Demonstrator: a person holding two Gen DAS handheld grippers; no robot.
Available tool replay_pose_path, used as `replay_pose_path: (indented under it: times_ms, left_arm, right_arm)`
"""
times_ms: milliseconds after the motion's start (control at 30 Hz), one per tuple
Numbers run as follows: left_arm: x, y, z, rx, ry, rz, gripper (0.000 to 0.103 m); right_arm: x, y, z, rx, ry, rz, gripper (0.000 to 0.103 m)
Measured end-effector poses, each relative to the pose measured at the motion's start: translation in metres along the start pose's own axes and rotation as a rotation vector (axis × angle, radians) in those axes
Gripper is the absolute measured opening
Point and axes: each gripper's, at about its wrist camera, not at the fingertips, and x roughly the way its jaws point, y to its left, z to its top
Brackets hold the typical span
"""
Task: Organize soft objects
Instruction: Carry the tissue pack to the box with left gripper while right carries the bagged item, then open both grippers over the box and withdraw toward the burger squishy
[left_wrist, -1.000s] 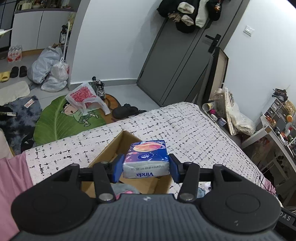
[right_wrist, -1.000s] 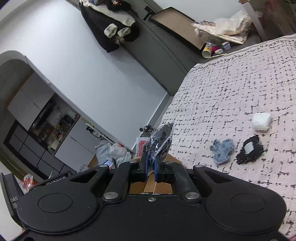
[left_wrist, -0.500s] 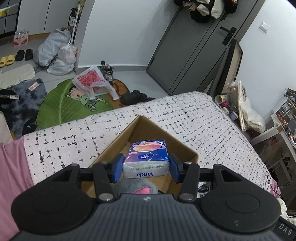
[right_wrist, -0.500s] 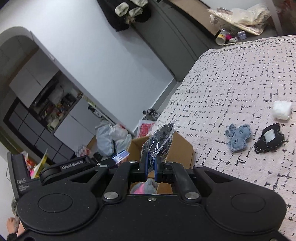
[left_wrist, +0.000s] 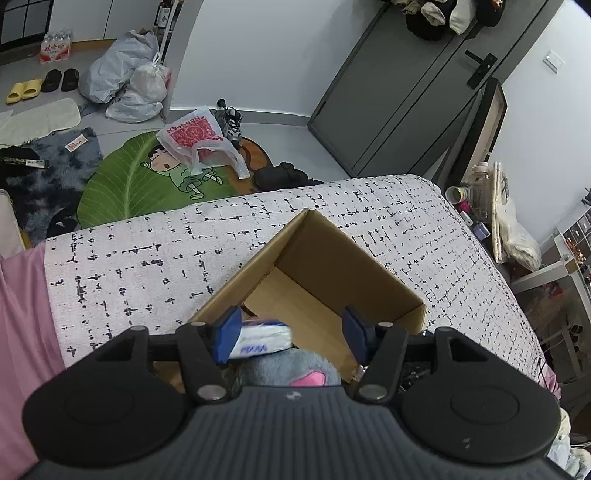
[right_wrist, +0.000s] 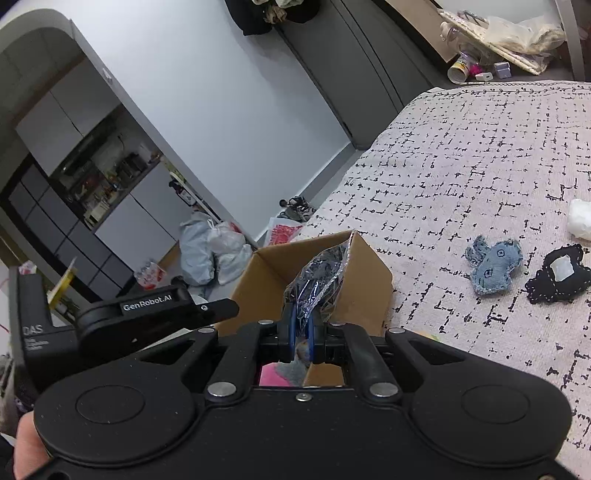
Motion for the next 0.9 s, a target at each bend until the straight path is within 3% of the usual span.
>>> replay_pose_path:
  times_ms: [167, 300, 667, 733, 900]
  left_arm:
    - [0.002, -0.001, -0.001, 0.014, 0.001, 0.010, 0.060]
    - [0.001, -0.003, -0.003, 0.032, 0.001, 0.012, 0.060]
    - [-0.008, -0.014, -0.005, 0.089, -0.026, 0.026, 0.062]
    - [-0.010, -0.017, -0.006, 0.095, -0.024, 0.022, 0.062]
    - [-0.009, -0.029, -0.013, 0.129, -0.004, 0.050, 0.064]
  right_arm:
    - [0.003, 0.004, -0.002, 0.004, 0.028, -0.005, 0.014]
    - [-0.002, 0.001, -0.001, 0.029, 0.018, -0.016, 0.031]
    - [-0.014, -0.005, 0.006, 0.076, 0.007, -0.037, 0.037]
    - [-0.016, -0.009, 0.007, 0.093, 0.018, -0.073, 0.048]
    - [-0.025, -0.020, 0.011, 0.130, 0.022, -0.111, 0.054]
